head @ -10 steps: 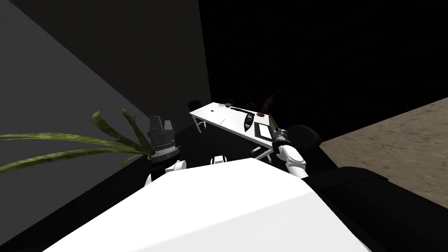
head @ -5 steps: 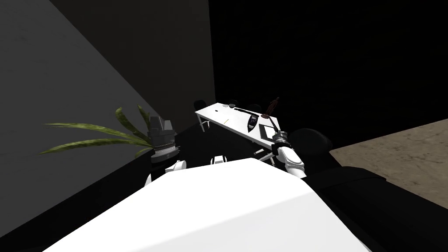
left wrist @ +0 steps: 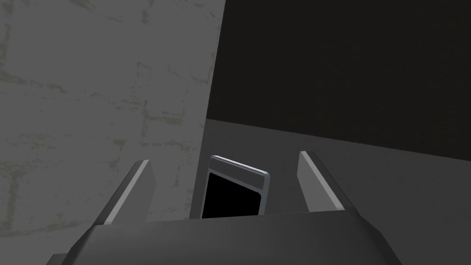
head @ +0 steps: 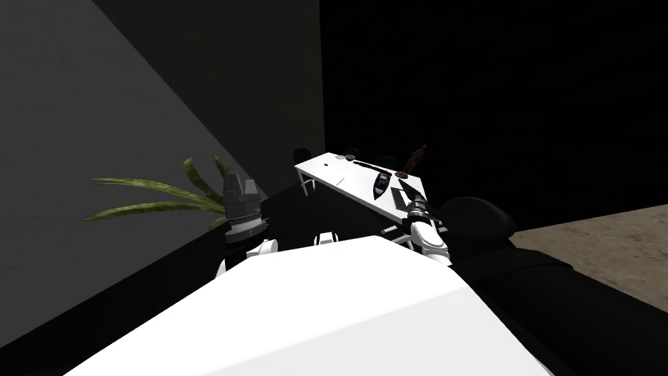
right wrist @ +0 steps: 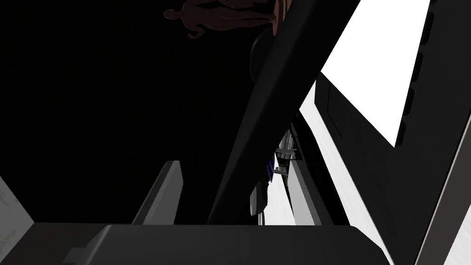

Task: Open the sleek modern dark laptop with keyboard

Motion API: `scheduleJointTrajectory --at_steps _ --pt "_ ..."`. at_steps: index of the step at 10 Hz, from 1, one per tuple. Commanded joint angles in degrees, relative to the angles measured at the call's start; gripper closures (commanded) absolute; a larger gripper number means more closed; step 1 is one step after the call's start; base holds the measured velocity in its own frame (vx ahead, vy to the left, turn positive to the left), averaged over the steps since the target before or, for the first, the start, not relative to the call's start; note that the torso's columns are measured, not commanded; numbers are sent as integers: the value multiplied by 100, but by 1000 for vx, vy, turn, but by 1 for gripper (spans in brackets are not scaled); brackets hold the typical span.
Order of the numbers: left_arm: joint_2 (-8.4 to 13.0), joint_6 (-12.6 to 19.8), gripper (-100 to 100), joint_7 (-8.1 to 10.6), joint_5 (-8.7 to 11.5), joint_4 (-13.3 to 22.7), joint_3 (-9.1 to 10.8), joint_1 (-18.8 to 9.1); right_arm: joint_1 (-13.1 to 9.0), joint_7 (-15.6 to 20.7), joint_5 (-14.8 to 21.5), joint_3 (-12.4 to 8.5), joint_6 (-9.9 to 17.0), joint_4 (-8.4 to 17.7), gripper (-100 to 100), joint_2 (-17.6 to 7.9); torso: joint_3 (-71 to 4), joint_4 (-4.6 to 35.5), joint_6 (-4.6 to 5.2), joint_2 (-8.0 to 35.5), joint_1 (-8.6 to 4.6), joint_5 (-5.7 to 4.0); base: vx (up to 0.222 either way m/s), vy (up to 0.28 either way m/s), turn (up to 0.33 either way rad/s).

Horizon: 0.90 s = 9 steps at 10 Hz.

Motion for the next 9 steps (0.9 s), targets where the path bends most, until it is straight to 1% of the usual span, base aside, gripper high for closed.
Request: scheduleJointTrajectory --at_steps 1,2,3,4,5,6,7,9 --pt "0 0 0 0 0 0 -1 -1 28 -14 -307 -163 46 276 -100 -262 8 2 3 12 4 -2 -117 39 174" --pt "0 0 0 0 0 0 0 0 40 -17 -484 -266 87 473 -100 -433 4 0 9 2 -18 -8 -138 37 231" --pt "0 0 0 0 0 0 0 -1 40 -17 -484 -266 87 473 -100 -433 -2 -4 4 -7 -25 -13 -100 33 116" --pt "0 0 0 0 0 0 1 0 52 -19 -662 -369 128 671 -100 -605 -15 -5 12 -24 -21 -2 -85 43 211" --pt "0 0 0 0 0 0 0 0 64 -22 -810 -472 170 869 -100 -776 -19 -6 1 -30 -7 3 -122 46 358" --pt "0 0 0 0 0 0 0 -1 64 -22 -832 -472 170 869 -100 -776 -14 -2 -5 -20 1 7 -95 41 170" --pt "0 0 0 0 0 0 1 1 76 -25 -974 -575 211 1067 -100 -947 -12 -2 9 -19 5 8 -82 66 197" --pt "0 0 0 0 0 0 0 -1 101 -30 -1354 -781 294 1463 -100 -1290 -7 1 -6 -12 9 8 -129 92 387"
